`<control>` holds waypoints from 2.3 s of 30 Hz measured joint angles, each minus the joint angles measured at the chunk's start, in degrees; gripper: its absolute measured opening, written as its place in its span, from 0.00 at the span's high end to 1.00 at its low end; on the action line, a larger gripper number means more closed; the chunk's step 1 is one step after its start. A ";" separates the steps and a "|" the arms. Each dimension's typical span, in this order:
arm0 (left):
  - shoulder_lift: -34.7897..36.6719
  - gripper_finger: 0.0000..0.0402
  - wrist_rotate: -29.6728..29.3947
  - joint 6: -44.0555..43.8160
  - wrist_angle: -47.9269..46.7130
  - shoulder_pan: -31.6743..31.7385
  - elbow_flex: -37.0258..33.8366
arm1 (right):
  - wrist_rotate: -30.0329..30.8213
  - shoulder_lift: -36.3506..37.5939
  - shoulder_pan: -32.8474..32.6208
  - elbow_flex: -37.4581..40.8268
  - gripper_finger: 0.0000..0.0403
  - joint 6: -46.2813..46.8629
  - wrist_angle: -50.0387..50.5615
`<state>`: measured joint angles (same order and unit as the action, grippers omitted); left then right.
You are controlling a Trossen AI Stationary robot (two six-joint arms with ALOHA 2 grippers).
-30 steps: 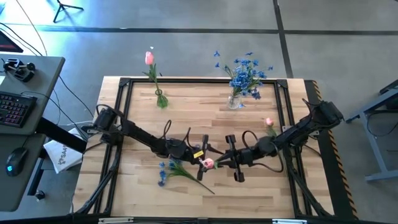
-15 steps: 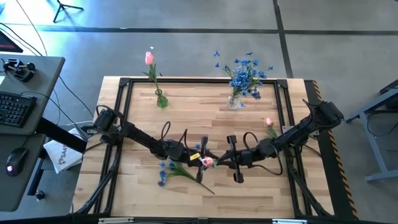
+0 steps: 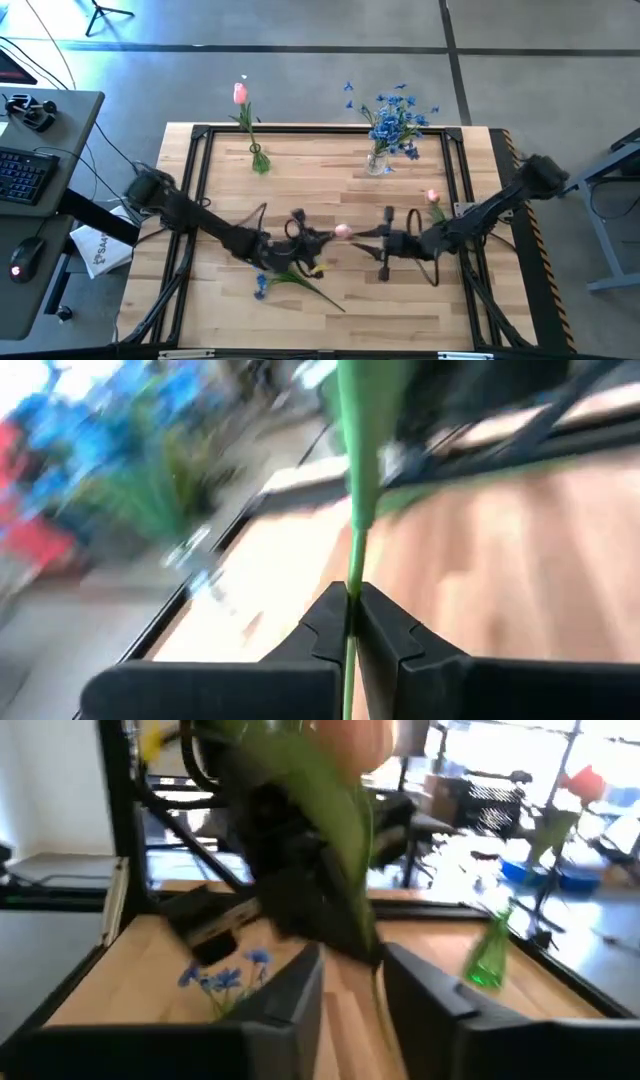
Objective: Sort flowers into vase by color
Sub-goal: Put the left pink tulip into the green vase
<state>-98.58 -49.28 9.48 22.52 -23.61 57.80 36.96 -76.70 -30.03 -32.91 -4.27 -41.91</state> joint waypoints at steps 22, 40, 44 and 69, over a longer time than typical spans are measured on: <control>49.53 1.00 5.67 -15.88 -25.06 34.78 -22.53 | 2.05 -2.46 -4.03 0.00 0.53 6.92 10.66; 50.14 1.00 16.36 -13.75 -13.32 51.05 -27.00 | 1.39 -2.39 -3.73 0.00 0.53 5.78 9.13; 50.11 1.00 16.42 -14.85 -13.57 50.98 -26.99 | 1.39 -2.39 -3.71 0.00 0.53 6.70 9.25; 48.47 1.00 17.03 -16.32 -15.97 47.93 -25.51 | 1.39 -2.36 -3.70 -0.02 0.53 6.80 9.00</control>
<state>-50.11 -32.25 -6.84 6.55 24.32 32.29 38.35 -79.07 -33.74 -32.93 2.52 -32.90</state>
